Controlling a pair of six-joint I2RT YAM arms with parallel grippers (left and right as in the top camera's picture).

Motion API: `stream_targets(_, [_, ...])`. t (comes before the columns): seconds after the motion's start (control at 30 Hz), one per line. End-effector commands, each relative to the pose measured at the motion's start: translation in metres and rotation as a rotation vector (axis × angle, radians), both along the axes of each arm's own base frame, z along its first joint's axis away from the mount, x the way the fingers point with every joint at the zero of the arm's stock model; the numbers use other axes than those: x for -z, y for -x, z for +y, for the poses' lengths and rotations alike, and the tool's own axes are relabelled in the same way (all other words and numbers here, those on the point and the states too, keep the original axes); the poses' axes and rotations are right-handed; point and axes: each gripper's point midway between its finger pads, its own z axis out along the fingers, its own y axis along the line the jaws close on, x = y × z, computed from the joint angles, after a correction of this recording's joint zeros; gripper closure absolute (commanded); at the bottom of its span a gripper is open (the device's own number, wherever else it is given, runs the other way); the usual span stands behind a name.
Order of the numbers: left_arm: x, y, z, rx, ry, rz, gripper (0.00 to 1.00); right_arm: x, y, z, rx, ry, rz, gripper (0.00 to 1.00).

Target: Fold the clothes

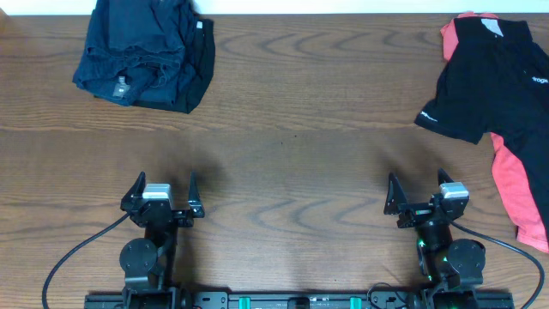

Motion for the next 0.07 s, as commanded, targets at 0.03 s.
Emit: stream_targets(0.03, [0.0148,0.0011,-0.0011,0.010,-0.010,0.047,0.02,0.0009,0.0003,0.0004,-0.001,0.015,-0.002,0.01])
